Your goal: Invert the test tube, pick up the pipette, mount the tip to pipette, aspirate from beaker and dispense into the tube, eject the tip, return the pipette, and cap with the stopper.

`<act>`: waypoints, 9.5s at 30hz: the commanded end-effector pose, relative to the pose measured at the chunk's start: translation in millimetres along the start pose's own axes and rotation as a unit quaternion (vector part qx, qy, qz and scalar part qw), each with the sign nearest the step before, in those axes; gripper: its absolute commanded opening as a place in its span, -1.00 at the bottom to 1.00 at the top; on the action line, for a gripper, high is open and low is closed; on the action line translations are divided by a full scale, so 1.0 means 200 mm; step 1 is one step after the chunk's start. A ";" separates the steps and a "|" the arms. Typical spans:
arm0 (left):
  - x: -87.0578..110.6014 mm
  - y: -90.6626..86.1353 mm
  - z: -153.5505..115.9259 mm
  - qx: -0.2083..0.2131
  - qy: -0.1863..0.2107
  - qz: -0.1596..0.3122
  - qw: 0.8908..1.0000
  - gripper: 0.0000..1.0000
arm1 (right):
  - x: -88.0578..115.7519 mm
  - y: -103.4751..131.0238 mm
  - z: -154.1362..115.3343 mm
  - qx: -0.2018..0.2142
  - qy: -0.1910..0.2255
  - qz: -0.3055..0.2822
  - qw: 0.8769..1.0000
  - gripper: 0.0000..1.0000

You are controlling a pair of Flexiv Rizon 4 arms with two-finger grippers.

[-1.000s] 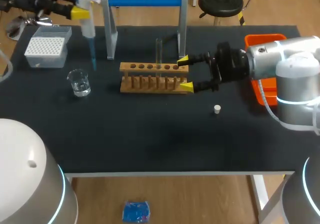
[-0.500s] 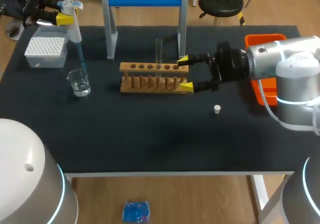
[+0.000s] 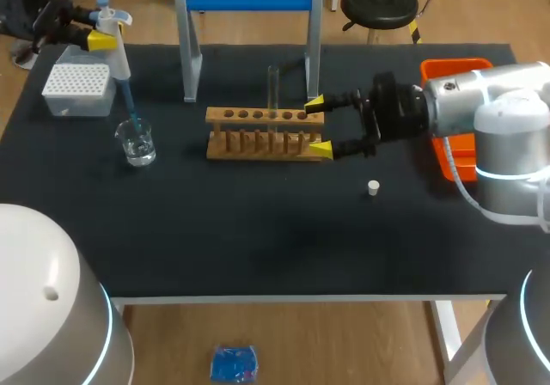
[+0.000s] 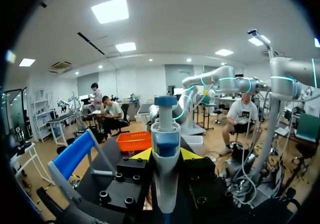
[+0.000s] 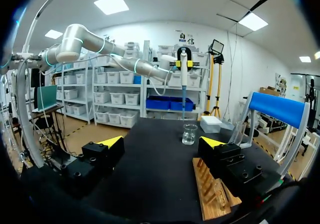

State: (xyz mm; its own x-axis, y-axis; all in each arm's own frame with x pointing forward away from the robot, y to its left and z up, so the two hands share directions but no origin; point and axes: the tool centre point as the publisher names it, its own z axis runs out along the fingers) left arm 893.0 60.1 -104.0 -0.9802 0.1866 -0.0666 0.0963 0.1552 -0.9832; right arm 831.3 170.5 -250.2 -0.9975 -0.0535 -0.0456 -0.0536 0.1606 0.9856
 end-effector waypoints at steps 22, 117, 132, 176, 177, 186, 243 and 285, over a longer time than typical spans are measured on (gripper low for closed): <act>-0.09 0.10 -0.06 -0.002 0.005 -0.007 1.000 -1.00 | 0.00 0.00 0.00 0.001 0.000 0.000 1.000 1.00; -0.16 0.13 -0.09 -0.008 0.005 -0.010 1.000 -1.00 | -0.06 -0.17 1.18 0.122 -0.121 0.039 0.984 1.00; -0.16 0.13 -0.09 -0.008 0.005 -0.010 1.000 -1.00 | -0.14 -0.28 1.22 0.133 -0.128 0.041 0.982 1.00; -0.18 0.19 -0.10 -0.013 0.001 -0.007 1.000 -1.00 | -0.15 -0.28 1.22 0.137 -0.128 0.038 0.982 1.00; -0.18 0.20 -0.11 -0.013 0.001 -0.006 1.000 -1.00 | -0.15 -0.28 1.22 0.137 -0.128 0.038 0.982 1.00; -0.20 0.26 -0.09 -0.007 0.001 -0.009 1.000 -1.00 | -0.15 -0.28 1.22 0.137 -0.128 0.038 0.982 1.00; -0.22 0.42 -0.09 0.005 -0.018 -0.022 1.000 -1.00 | -0.15 -0.28 1.22 0.137 -0.128 0.038 0.982 1.00; -0.22 0.44 -0.09 0.009 -0.020 -0.028 0.999 -1.00 | -0.15 -0.28 1.22 0.137 -0.128 0.038 0.982 1.00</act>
State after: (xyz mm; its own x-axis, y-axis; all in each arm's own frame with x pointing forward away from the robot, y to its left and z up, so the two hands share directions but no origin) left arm 946.4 81.4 -184.5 -0.9909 0.1335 -0.0183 0.0382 0.1479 -0.9883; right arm 851.8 403.1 -344.8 -0.9758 0.2135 -0.0478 0.0455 0.4117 0.9102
